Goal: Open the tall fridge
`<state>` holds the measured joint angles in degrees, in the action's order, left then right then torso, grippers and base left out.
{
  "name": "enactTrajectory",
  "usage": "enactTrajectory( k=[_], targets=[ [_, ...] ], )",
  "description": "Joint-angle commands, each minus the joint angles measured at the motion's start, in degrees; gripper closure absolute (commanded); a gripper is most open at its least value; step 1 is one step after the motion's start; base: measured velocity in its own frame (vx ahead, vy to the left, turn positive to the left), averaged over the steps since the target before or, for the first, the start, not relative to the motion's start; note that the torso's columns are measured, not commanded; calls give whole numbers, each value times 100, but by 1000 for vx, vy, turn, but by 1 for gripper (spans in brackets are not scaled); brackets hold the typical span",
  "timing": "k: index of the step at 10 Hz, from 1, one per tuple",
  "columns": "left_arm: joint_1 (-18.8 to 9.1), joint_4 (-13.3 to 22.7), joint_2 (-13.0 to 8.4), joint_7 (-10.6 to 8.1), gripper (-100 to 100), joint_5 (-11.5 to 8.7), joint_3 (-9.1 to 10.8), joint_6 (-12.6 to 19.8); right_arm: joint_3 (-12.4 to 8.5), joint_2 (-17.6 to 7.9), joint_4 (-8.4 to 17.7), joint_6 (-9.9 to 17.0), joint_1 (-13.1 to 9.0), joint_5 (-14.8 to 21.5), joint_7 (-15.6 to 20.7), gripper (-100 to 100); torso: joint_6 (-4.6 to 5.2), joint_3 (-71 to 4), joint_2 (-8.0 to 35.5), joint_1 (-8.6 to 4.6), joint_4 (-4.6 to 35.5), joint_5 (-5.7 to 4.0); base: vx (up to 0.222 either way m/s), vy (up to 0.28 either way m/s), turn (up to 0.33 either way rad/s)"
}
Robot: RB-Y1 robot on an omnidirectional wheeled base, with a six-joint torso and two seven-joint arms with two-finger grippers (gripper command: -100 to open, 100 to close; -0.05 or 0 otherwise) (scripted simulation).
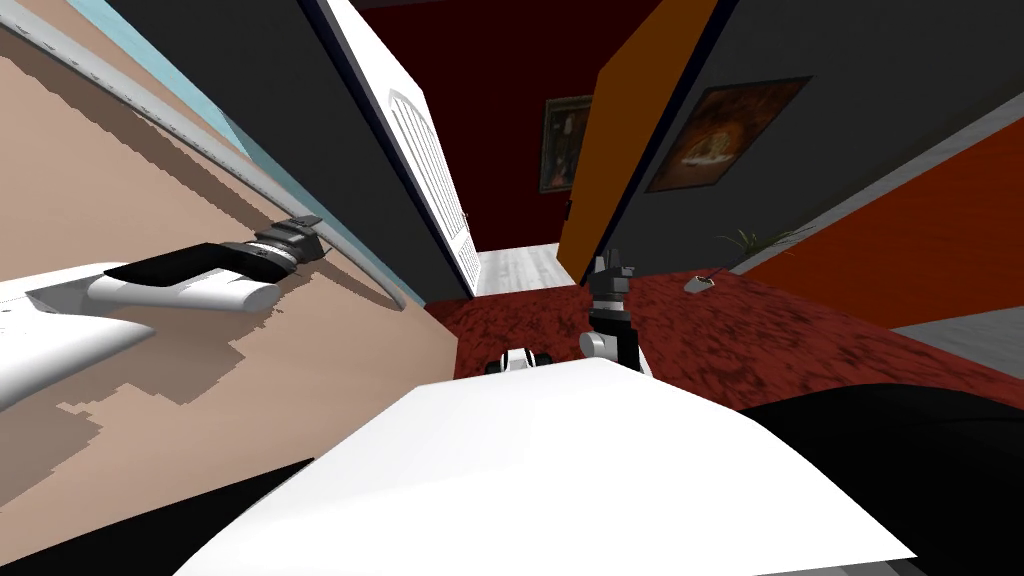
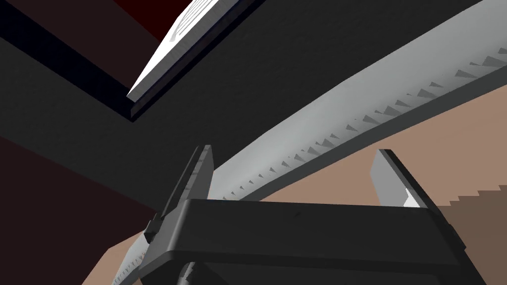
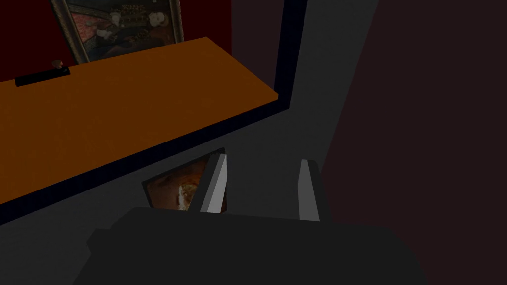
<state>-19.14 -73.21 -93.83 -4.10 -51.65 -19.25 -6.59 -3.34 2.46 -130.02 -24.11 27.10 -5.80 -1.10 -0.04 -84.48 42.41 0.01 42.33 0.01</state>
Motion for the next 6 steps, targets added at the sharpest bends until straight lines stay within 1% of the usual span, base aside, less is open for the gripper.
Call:
enactTrajectory(
  k=[1, 2, 3, 4, 5, 6],
  targets=[
    [-75, 12, -62, -36, -100, -22, -81, 7, 0, 0, 0, 0, 1, 0, 0, 0, 4, -19, -32, 8, -8, 1, 68, 10, -12],
    [-85, 15, -71, -47, 100, -25, -91, 10, 0, 0, 0, 0, 1, 0, 0, 0, 4, -17, -22, 6, -9, 3, 6, 0, 17],
    [-72, -155, -120, -39, 100, -67, -116, -42, 0, 0, 0, 0, 0, 0, 0, 0, 12, -5, -3, -4, 2, -4, -53, -30, -12],
    [-69, -318, -171, -37, 100, -114, -134, -98, 0, 0, 0, 0, -1, 0, 0, 0, 21, 3, 11, -15, 3, 8, -151, -93, -80],
    [-67, -473, -221, -35, 100, -161, -151, -154, 2, 1, 0, 0, -3, 0, 0, 0, 23, 18, 26, -24, 2, 16, -175, -194, -95],
    [-67, -499, -221, -35, 100, -161, -151, -154, 3, 2, 1, 1, -3, 0, 0, 0, 15, 17, 21, -35, 8, 8, -134, -171, -44]
  ],
)
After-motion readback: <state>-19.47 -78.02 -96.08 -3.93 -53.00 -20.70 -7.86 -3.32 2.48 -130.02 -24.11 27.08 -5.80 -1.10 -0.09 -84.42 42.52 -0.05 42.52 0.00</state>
